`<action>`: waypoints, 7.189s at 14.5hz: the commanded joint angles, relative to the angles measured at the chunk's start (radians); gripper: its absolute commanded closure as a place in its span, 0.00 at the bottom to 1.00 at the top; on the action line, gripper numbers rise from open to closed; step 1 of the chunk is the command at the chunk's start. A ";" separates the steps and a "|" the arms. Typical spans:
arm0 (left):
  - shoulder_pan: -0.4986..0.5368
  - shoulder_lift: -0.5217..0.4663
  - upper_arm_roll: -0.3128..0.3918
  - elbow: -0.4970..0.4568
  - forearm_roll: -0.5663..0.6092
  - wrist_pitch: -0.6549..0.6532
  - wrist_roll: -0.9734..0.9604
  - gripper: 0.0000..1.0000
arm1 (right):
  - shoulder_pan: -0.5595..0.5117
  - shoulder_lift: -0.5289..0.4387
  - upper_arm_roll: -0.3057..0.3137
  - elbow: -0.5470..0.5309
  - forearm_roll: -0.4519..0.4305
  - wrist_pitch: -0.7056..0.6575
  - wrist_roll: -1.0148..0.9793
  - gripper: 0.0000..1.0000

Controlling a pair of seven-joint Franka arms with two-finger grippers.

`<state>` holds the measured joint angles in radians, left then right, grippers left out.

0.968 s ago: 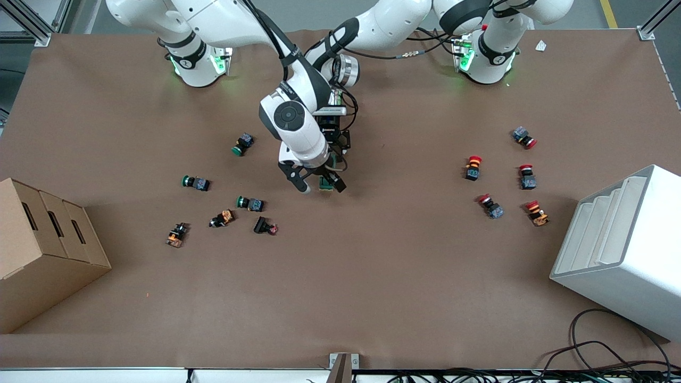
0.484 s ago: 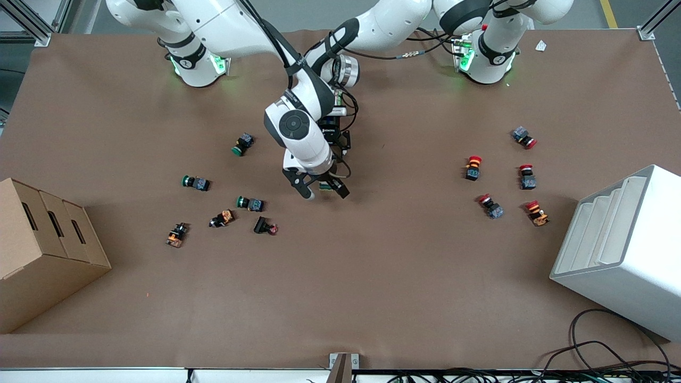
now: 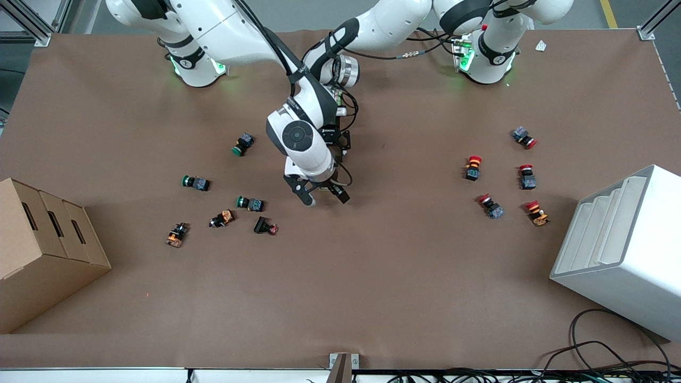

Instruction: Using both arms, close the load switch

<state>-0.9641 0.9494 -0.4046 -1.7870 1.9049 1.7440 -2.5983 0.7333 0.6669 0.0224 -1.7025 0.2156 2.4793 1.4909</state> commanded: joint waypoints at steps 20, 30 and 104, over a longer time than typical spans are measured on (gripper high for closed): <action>0.010 -0.014 -0.005 0.043 0.006 0.003 -0.011 0.01 | -0.104 0.114 0.002 0.242 0.267 -0.249 -0.009 0.00; -0.004 -0.021 -0.022 0.040 -0.064 -0.004 -0.013 0.01 | -0.110 0.114 -0.002 0.257 0.201 -0.273 -0.047 0.00; 0.992 -1.094 0.260 0.149 -1.922 -0.236 2.532 0.00 | -0.745 -0.585 -0.021 0.247 -0.216 -1.093 -1.459 0.00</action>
<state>0.0230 -0.1197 -0.1232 -1.6208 -0.0027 1.5161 -0.0447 -0.0084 0.1423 -0.0003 -1.3936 -0.0151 1.3854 0.0110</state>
